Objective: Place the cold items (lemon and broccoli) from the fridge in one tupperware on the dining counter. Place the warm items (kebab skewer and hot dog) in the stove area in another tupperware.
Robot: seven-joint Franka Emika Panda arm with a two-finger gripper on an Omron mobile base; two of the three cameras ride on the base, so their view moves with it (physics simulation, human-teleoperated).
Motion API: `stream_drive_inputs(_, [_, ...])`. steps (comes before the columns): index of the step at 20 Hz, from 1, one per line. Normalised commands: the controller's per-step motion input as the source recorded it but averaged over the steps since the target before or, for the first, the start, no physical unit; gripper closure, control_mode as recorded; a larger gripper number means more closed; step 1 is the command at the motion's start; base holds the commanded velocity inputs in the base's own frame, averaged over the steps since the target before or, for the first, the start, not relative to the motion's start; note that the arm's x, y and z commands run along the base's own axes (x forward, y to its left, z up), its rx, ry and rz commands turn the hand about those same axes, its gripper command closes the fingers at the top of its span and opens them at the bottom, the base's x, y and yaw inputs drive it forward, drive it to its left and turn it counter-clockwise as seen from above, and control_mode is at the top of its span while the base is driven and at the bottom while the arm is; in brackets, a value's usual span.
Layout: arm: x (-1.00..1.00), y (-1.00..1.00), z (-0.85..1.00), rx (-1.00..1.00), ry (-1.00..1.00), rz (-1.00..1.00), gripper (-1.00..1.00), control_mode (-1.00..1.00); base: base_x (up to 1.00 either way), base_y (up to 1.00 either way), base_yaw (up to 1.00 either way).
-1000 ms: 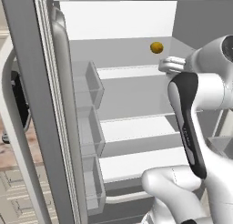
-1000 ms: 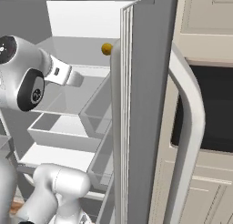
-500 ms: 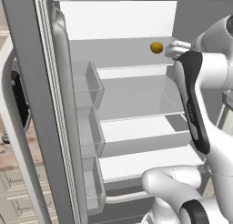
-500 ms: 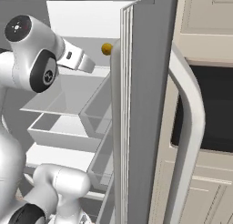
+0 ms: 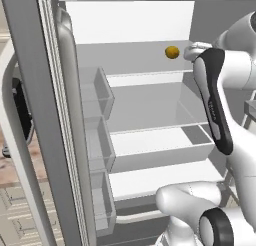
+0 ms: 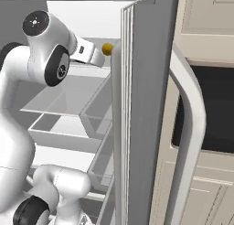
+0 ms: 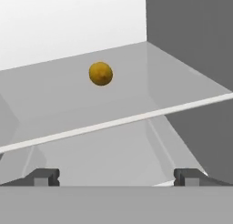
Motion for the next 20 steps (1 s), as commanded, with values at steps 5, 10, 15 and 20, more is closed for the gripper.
stream_drive_inputs(5, [0.31, 0.00, 0.00, 0.00, 0.00, 0.02, -1.00, -1.00, 0.00, 0.00, 0.00])
stream_drive_inputs(10, [0.32, 0.00, 0.00, 0.00, 0.00, 0.07, -1.00, -1.00, 0.00, 0.00, 0.00])
stream_drive_inputs(15, [0.23, 0.00, -0.01, 0.00, 0.00, 0.06, -1.00, -1.00, 0.00, 0.00, 0.00])
stream_drive_inputs(20, [0.26, 0.00, -0.04, 0.00, 0.00, 0.01, -1.00, -1.00, 0.00, 0.00, 0.00])
